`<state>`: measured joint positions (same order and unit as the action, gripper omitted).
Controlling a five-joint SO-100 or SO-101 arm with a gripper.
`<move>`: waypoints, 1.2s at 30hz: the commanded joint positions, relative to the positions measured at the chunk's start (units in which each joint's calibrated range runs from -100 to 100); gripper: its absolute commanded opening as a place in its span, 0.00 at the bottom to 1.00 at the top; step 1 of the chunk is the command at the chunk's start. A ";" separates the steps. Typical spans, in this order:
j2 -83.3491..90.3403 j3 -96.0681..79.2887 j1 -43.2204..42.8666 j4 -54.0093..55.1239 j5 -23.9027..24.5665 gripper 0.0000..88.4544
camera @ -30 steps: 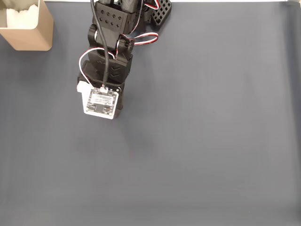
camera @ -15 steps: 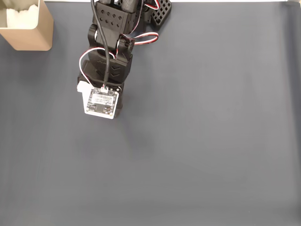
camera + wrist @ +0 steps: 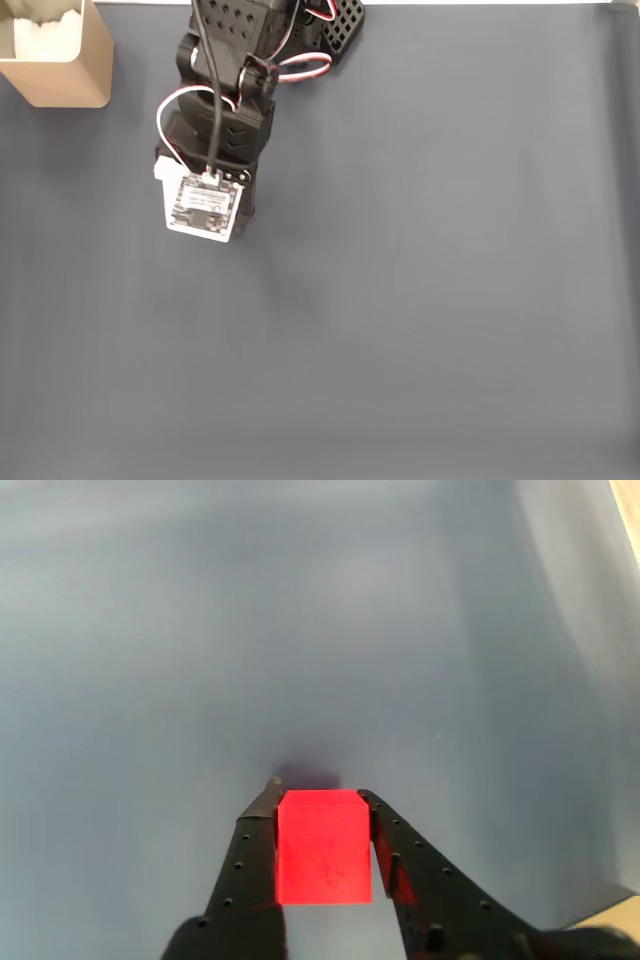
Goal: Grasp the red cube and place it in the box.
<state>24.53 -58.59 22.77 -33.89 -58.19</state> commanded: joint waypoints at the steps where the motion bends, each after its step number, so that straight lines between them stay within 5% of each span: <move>1: 5.28 5.94 0.81 -8.32 1.32 0.08; 20: 13.68 27.02 5.14 -37.26 6.69 0.08; 36: 15.93 32.95 15.29 -41.44 9.77 0.09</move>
<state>38.69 -29.39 36.05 -75.02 -49.30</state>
